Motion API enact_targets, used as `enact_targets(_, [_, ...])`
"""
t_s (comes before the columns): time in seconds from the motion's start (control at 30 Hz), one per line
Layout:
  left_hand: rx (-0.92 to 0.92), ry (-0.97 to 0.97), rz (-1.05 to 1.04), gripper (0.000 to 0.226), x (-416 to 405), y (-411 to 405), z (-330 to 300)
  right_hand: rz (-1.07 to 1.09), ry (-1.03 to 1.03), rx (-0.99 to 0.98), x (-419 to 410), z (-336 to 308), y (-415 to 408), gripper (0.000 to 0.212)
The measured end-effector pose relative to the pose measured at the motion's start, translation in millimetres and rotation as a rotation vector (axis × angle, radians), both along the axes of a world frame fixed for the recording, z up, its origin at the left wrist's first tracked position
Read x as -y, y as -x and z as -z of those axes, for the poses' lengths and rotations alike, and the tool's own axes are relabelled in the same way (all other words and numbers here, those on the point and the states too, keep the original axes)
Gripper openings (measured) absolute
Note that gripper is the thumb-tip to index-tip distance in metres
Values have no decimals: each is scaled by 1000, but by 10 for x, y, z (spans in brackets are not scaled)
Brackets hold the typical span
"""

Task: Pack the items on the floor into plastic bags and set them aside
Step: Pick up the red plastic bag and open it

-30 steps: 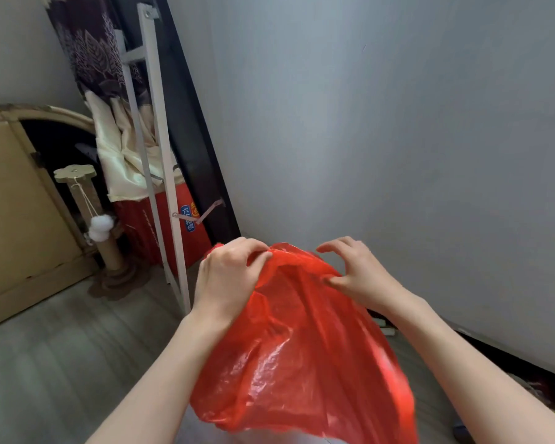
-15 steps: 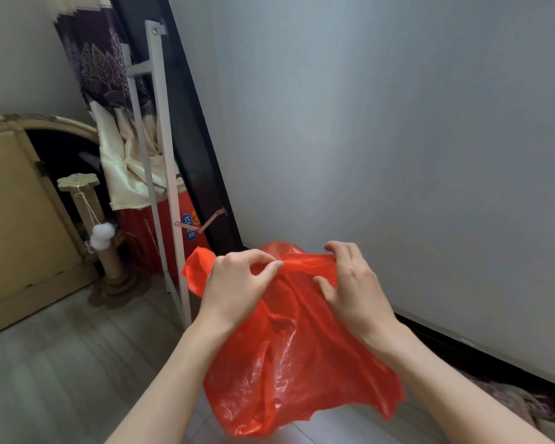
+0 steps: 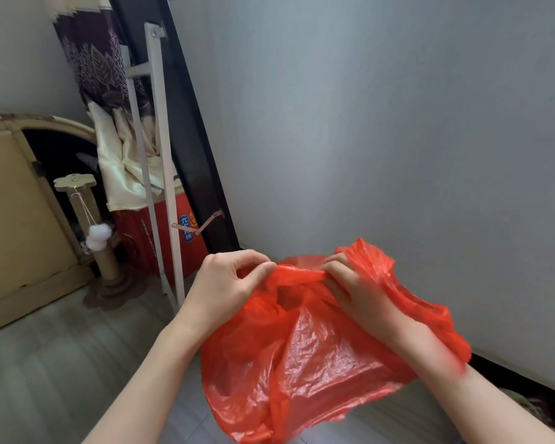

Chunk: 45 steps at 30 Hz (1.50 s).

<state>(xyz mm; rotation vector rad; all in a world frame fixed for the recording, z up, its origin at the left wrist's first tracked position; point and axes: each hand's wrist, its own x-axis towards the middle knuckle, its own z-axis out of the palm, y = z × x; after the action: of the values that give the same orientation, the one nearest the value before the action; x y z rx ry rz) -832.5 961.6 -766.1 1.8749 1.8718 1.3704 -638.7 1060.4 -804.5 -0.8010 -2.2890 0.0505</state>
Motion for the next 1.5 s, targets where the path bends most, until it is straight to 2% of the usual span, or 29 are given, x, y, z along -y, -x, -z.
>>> enact_targets(0.1, [-253,-70,-224,14,-20,82,28,-20,94,-35,-33,1,5,42])
enact_targets(0.17, [-397,-132,-303,12,-50,88,48,-22,129,-36,-28,-35,0,44])
enact_targets(0.23, [-464,-175,-338,15,-80,72,58,-33,94,-91,-22,-99,-14,44])
enact_targets(0.37, [-521,-242,-417,18,-134,3,82,-74,91,-258,-5,-161,7,20])
enact_targets(0.43, [-547,-268,-379,29,-173,-64,105,-101,110,-322,-1,-146,38,20])
enact_targets(0.5, [-571,-264,-229,45,-193,-182,135,-114,175,-383,6,-152,54,20])
enact_targets(0.57, [-530,-252,-26,52,-196,-313,165,-125,256,-434,33,-187,72,15])
enact_targets(0.6, [-431,-222,62,49,-188,-364,161,-133,299,-453,51,-215,83,12])
enact_targets(0.67, [-182,-160,147,35,-185,-400,147,-188,410,-499,89,-296,91,12])
enact_targets(0.7, [-134,-160,152,25,-199,-379,147,-221,492,-538,95,-339,79,15])
enact_targets(0.77, [-169,-218,140,18,-218,-322,137,-216,679,-574,66,-421,9,17])
enact_targets(0.83, [-188,-253,173,18,-217,-296,117,-167,855,-457,23,-468,-93,8])
enact_targets(0.9, [-197,-271,208,19,-200,-297,88,-163,1105,-374,-31,-489,-202,13])
enact_targets(0.97, [-189,-294,213,18,-199,-277,73,-131,1353,-453,-94,-504,-318,20])
enact_targets(1.07, [-90,-302,184,21,-202,-203,65,-35,1450,-630,-187,-441,-464,20])
enact_targets(1.2, [-73,-235,130,28,-185,-204,86,2,1349,-638,-186,-358,-395,15])
enact_targets(1.33, [-64,-208,45,31,-193,-216,80,-165,1104,-766,-119,-452,-282,10])
enact_targets(1.4, [-11,-210,24,31,-202,-214,66,-207,869,-625,-50,-456,-229,8])
enact_targets(1.5, [103,-197,115,14,-213,-207,35,-184,467,-146,-12,-328,-184,38])
